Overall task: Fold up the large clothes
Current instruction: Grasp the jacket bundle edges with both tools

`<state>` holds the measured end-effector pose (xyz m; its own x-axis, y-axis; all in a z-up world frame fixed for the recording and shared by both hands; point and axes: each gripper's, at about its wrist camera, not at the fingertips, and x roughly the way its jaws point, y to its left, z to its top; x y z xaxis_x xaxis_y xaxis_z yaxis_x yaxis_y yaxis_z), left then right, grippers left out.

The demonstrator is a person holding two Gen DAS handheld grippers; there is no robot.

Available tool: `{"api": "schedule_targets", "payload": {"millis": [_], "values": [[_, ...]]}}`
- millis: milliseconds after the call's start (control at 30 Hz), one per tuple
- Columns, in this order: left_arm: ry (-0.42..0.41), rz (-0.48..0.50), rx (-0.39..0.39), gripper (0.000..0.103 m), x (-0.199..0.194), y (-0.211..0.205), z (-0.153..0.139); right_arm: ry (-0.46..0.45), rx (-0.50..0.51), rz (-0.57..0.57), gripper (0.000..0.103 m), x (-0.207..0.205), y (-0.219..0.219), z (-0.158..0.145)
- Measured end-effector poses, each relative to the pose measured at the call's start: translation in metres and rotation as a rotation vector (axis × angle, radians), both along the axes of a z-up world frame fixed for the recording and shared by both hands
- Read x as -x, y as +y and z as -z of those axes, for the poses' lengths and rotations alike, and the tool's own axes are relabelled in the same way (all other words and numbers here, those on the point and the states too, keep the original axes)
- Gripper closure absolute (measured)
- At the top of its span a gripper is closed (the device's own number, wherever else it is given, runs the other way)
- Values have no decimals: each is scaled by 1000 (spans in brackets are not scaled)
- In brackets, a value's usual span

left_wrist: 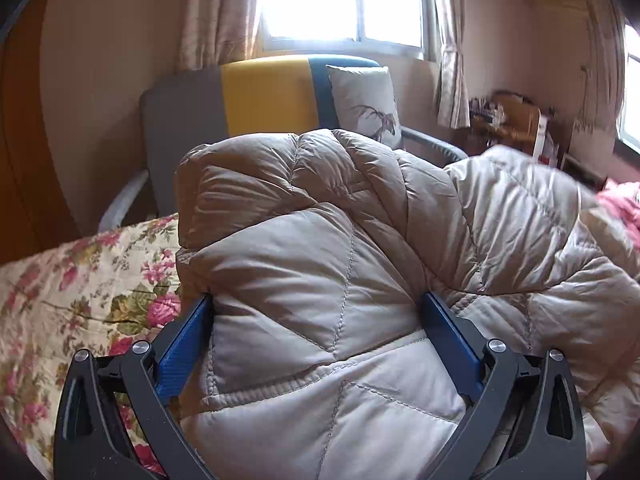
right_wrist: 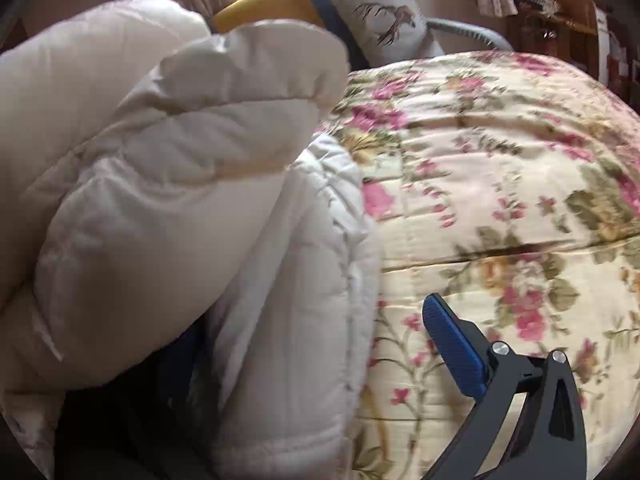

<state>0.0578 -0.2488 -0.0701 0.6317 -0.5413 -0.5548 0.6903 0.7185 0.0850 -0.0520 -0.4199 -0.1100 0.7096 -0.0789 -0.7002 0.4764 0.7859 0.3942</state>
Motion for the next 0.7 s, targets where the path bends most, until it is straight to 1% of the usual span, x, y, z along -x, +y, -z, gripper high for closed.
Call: {"api": "schedule_targets", "payload": {"millis": [100,200,300,333,367,400,433,467,500,533,567,600,667,700], "values": [[-69,20,-54,4,14,-12,7,7,110,46,2,17,0,-10],[-102,28,-72,4,19,-17,10,29,227,56,2,30,2,-23],[-114,20,-75,4,21,-18,8,29,288,68,2,42,-1,-33],[-112,17,-72,4,22,-17,7,28,304,96,2,45,-9,-33],[-110,12,-71,4,20,-16,7,48,333,159,2,50,-15,-37],[-106,11,-70,4,19,-15,7,65,345,234,2,56,-29,-41],[-105,10,-69,4,19,-15,8,64,323,315,2,67,-37,-48],[-108,7,-72,4,20,-16,8,17,272,381,2,81,-42,-59],[-117,3,-77,4,20,-17,9,-70,209,413,2,93,-41,-73],[-122,0,-80,4,23,-18,9,-152,150,424,2,102,-36,-88],[-130,-7,-85,4,23,-19,9,-200,124,411,2,105,-27,-105],[-135,-13,-89,4,25,-21,9,-225,129,375,2,99,-17,-121],[-150,-28,-99,3,28,-25,9,-223,209,269,2,73,21,-156],[-156,-32,-102,3,30,-25,9,-194,272,229,2,52,33,-163]]}}
